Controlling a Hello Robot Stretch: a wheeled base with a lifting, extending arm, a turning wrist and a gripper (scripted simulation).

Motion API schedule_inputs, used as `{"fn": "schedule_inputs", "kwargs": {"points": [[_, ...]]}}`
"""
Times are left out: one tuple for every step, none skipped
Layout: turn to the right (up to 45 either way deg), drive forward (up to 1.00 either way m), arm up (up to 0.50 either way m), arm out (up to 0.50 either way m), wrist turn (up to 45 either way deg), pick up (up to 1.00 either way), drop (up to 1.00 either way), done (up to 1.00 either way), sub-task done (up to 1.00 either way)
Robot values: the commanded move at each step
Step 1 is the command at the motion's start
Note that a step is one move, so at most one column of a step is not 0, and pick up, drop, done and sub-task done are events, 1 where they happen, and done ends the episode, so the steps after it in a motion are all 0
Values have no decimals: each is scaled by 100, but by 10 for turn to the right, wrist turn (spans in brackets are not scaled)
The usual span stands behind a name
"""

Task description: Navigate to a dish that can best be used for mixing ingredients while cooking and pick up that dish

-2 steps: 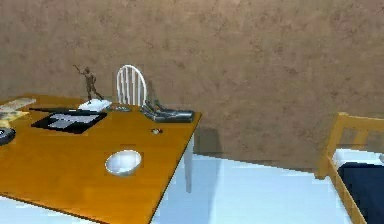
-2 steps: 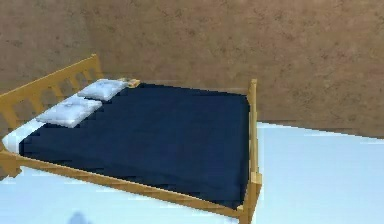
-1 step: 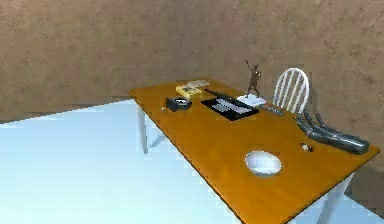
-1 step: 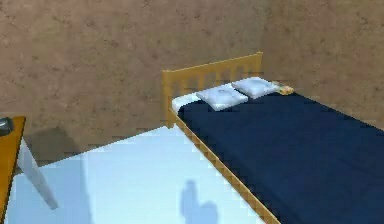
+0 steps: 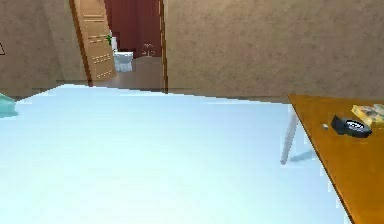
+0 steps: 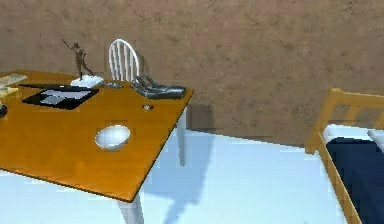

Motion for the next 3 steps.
{"fn": "schedule_inputs", "kwargs": {"points": [[-180, 0, 0, 0, 0, 0, 0, 0, 0], [0, 0, 50, 0, 0, 0, 0, 0, 0], [0, 0, 38, 0, 0, 0, 0, 0, 0]]}}
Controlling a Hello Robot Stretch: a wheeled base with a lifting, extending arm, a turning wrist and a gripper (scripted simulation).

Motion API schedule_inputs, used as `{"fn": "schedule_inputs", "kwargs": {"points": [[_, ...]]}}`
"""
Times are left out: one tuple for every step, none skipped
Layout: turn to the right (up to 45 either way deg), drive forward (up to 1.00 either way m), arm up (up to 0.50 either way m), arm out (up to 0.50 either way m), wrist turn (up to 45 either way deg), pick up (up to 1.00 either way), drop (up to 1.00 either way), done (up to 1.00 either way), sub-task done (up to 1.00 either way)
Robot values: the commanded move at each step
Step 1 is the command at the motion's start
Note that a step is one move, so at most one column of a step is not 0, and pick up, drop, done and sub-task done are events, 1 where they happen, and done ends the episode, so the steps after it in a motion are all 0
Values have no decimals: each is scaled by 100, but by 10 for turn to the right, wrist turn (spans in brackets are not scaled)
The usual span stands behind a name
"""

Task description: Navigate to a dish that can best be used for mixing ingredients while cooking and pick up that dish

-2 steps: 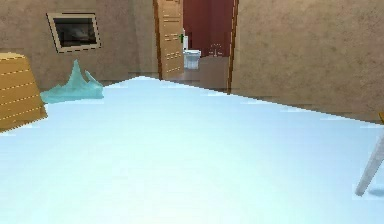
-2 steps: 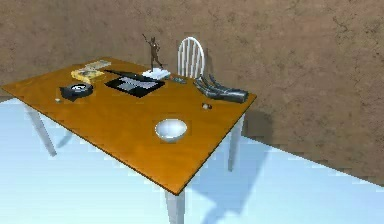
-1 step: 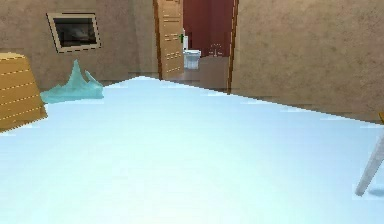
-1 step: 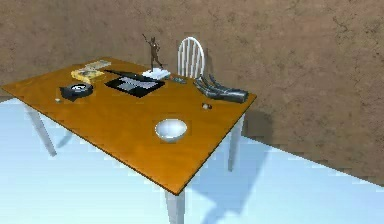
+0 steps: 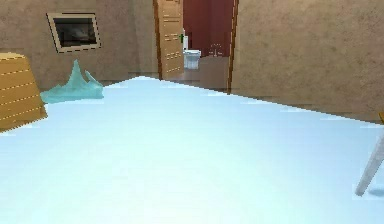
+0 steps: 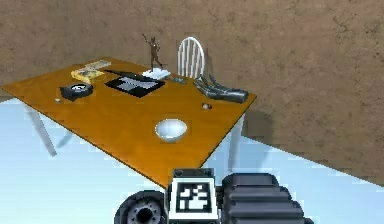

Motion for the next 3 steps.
{"fn": "schedule_inputs", "kwargs": {"points": [[0, 0, 0, 44, 0, 0, 0, 0, 0], [0, 0, 0, 0, 450, 0, 0, 0, 0], [0, 0, 0, 0, 450, 0, 0, 0, 0]]}}
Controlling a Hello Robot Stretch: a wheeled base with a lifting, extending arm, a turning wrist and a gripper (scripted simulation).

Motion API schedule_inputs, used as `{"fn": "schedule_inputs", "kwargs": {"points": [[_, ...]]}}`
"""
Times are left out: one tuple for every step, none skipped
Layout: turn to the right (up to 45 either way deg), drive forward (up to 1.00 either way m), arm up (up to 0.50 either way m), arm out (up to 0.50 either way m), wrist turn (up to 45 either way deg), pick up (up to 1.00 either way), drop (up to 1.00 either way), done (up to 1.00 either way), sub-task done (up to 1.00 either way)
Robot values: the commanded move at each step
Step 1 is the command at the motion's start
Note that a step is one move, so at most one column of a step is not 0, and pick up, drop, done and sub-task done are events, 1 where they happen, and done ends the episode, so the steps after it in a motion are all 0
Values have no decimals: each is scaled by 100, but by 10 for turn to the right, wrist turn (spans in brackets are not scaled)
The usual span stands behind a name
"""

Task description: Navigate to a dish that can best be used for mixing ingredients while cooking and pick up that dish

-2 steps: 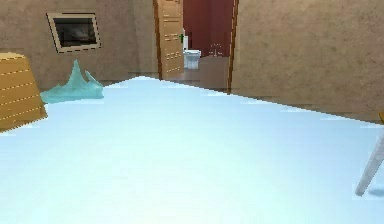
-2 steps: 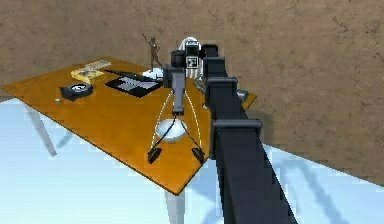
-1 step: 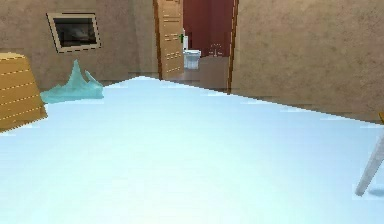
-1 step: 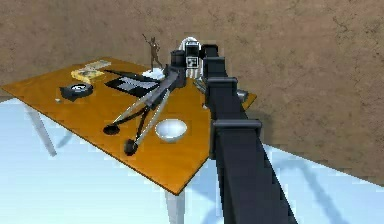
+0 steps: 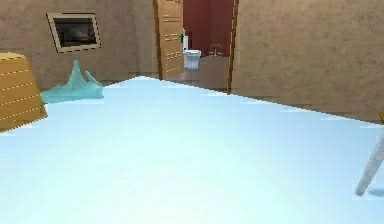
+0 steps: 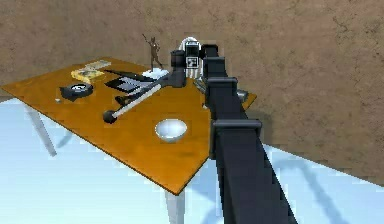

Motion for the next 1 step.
{"fn": "schedule_inputs", "kwargs": {"points": [[0, 0, 0, 0, 450, 0, 0, 0, 0]]}}
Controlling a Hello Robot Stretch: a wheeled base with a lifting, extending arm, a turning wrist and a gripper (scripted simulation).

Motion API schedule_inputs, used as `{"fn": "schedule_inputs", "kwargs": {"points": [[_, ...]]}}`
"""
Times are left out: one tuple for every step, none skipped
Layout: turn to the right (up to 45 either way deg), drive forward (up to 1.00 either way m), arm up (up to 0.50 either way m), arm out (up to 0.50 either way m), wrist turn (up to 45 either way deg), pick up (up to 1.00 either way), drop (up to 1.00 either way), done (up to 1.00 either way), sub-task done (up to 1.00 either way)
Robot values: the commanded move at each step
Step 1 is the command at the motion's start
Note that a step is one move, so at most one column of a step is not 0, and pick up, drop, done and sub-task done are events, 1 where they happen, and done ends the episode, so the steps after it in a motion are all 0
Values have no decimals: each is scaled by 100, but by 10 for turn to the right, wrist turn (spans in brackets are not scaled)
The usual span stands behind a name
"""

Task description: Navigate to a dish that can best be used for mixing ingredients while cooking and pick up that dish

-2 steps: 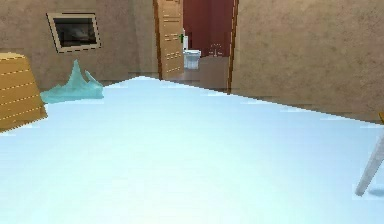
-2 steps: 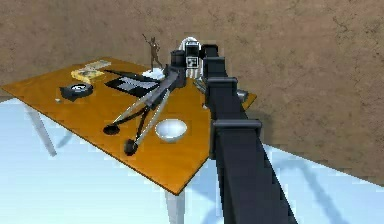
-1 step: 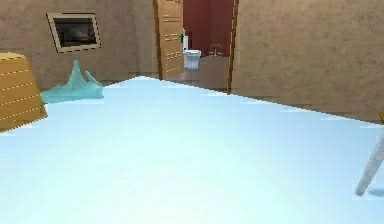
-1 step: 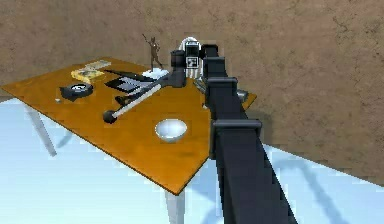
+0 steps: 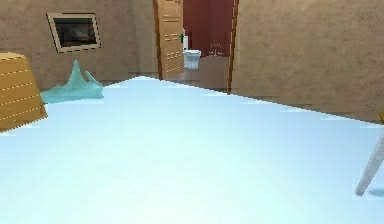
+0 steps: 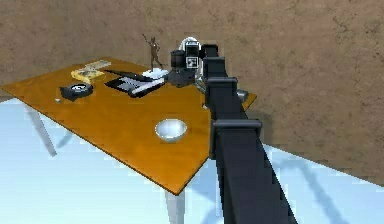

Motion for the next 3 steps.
{"fn": "schedule_inputs", "kwargs": {"points": [[0, 0, 0, 0, 180, 0, 0, 0, 0], [0, 0, -24, 0, 0, 0, 0, 0, 0], [0, 0, 0, 0, 0, 100, 0, 0, 0]]}}
